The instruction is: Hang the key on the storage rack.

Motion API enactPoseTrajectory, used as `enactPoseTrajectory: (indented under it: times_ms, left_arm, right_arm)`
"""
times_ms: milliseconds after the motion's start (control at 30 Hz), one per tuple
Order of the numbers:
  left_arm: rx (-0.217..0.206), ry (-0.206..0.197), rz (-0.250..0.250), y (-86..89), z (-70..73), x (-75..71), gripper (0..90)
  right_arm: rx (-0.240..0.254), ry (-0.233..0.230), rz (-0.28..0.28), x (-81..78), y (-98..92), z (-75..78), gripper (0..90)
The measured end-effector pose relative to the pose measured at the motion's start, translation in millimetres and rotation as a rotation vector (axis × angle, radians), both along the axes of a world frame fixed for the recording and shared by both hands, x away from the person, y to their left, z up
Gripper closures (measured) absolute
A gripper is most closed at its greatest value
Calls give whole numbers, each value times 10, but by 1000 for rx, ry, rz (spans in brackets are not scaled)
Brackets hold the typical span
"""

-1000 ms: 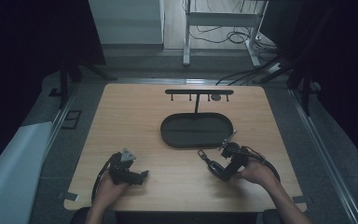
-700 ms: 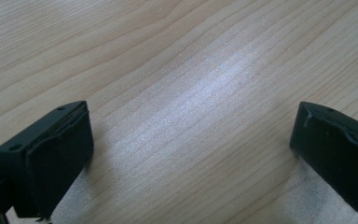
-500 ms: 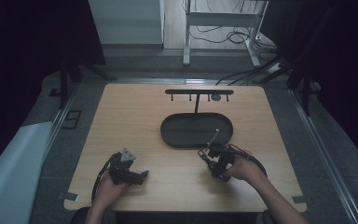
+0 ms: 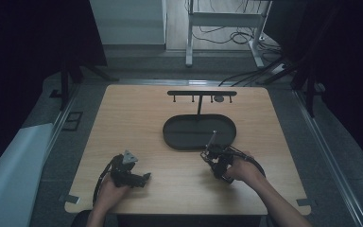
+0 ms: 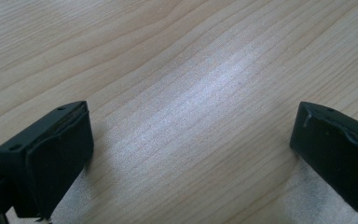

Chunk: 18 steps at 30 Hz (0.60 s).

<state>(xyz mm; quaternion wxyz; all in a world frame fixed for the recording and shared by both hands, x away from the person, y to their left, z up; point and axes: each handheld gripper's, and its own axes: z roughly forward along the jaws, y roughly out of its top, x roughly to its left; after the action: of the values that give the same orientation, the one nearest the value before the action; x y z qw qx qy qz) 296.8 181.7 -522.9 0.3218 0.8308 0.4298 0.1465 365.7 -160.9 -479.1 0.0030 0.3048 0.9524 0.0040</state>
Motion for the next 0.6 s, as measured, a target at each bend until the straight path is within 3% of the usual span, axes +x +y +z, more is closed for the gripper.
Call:
enactPoseTrajectory:
  times_ms: [233,467,600]
  left_arm:
    - [0,0,0,0,0,0,0]
    - [0,0,1,-1,0,0,0]
    - [0,0,1,-1,0,1,0]
  right_arm:
    - [-18,19,8,27,8,4,479]
    - [4,30,7,37,-37,58,481]
    - [32,29,10,42,-75,172,482]
